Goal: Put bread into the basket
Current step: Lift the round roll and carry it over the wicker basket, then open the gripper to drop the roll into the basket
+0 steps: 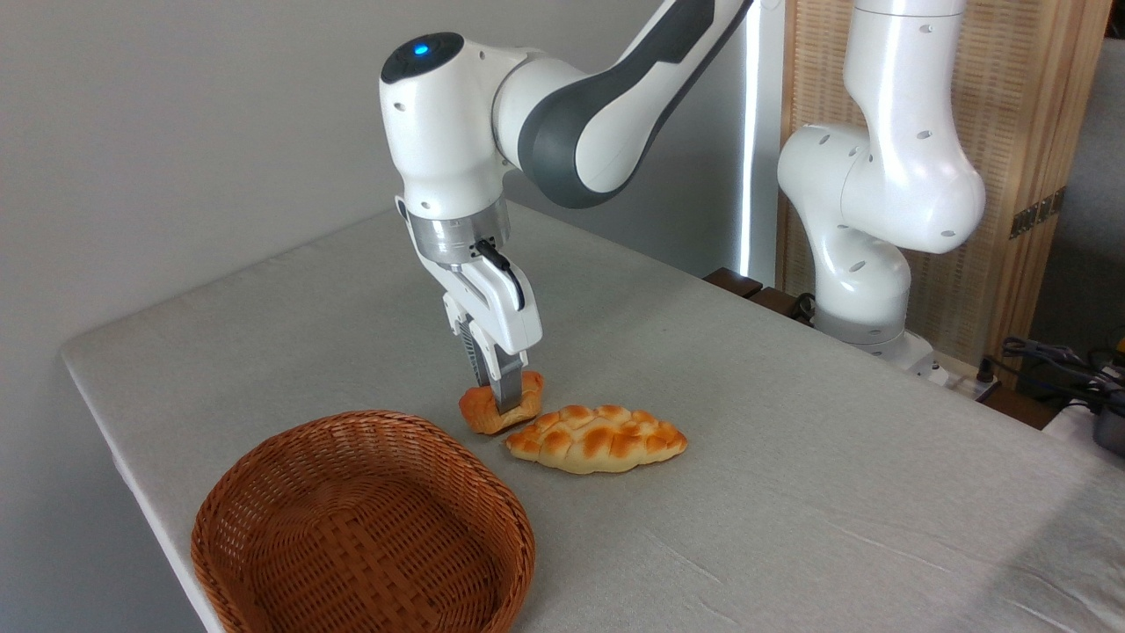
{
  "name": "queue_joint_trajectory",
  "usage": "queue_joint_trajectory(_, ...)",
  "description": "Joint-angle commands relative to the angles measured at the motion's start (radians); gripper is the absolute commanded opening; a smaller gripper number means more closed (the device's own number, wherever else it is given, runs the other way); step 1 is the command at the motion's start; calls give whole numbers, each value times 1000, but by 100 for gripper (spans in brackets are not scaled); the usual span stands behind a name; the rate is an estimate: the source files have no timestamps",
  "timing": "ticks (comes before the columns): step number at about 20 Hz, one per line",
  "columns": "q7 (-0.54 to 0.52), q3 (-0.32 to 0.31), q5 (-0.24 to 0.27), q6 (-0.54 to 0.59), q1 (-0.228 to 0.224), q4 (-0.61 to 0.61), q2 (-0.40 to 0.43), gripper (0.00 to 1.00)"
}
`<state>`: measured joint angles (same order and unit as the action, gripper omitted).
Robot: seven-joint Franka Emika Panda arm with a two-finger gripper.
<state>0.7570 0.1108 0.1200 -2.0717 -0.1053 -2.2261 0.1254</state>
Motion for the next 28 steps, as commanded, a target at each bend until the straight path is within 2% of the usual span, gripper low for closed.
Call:
queue_joint_trajectory(1,31,-32,15,143,6,123,-6,3)
queue_joint_trajectory(3,82,-83,23,237,6,205,-16,3)
queue_joint_trajectory(4,114,-98,45,275,6,244,-23,3)
queue_joint_trajectory(6,156,-164,111,294,6,308,-35,3)
queue_joint_trajectory(8,168,-187,154,279,6,357,-52,3)
queue_joint_trajectory(10,176,-209,191,231,6,404,-90,3)
queue_joint_trajectory(12,180,-217,252,126,6,405,-113,4)
queue_joint_trajectory(13,179,-217,263,61,6,405,-136,6)
queue_joint_trajectory(16,182,-203,257,-102,0,402,-208,8)
queue_joint_trajectory(19,244,-201,256,-111,-2,401,-228,11)
queue_joint_trajectory(20,252,-200,256,-113,-2,399,-233,19)
queue_joint_trajectory(23,303,-161,259,-119,0,395,-257,63)
queue_joint_trajectory(26,303,-158,270,-120,0,391,-265,66)
queue_joint_trajectory(28,303,-157,271,-120,0,391,-267,74)
